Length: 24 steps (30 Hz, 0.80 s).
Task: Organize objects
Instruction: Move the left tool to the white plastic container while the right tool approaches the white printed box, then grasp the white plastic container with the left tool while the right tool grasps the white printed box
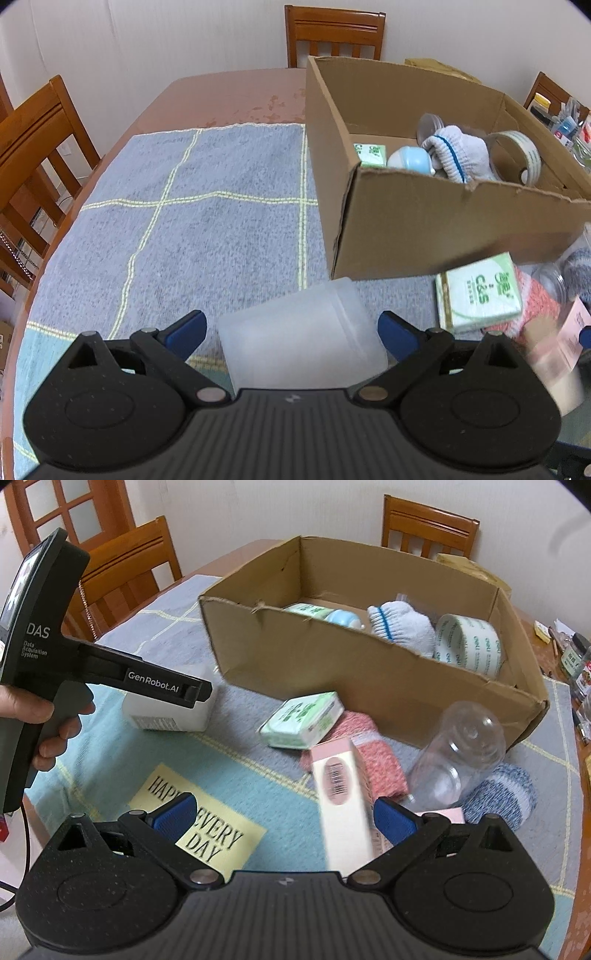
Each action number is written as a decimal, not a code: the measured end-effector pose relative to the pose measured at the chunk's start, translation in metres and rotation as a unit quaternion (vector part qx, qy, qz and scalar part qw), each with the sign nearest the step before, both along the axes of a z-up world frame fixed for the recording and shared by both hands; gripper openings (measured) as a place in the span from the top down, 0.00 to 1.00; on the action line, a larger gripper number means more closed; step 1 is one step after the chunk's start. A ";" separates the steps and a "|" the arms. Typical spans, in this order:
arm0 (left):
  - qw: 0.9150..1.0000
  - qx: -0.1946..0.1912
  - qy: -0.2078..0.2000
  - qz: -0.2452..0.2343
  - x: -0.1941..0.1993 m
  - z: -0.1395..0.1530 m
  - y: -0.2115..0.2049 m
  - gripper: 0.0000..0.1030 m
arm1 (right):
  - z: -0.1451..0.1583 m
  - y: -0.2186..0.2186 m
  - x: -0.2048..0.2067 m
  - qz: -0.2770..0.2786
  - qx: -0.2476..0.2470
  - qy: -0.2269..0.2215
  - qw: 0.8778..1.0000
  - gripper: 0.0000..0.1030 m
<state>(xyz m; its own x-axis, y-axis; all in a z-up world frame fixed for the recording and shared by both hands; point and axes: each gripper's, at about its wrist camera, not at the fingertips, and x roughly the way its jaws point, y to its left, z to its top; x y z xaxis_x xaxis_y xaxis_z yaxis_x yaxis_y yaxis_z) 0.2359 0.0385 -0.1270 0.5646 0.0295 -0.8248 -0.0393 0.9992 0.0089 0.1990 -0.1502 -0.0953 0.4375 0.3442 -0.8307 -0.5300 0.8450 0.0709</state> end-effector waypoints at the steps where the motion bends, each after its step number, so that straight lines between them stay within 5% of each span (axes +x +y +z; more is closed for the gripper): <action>1: 1.000 0.000 0.000 -0.001 -0.001 0.000 0.001 0.04 | -0.001 0.000 -0.001 0.000 0.000 0.000 1.000 0.00; 24: 0.999 0.008 0.003 -0.053 -0.029 -0.002 0.010 0.04 | -0.022 0.008 -0.008 -0.005 -0.004 0.038 0.999 0.00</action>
<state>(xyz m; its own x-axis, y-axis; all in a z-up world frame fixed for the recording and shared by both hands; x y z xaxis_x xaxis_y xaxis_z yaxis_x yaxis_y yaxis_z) 0.2065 0.0485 -0.1287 0.5608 -0.0164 -0.8278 0.0659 0.9975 0.0249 0.1906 -0.1424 -0.1176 0.3761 0.3333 -0.8646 -0.5156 0.8505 0.1037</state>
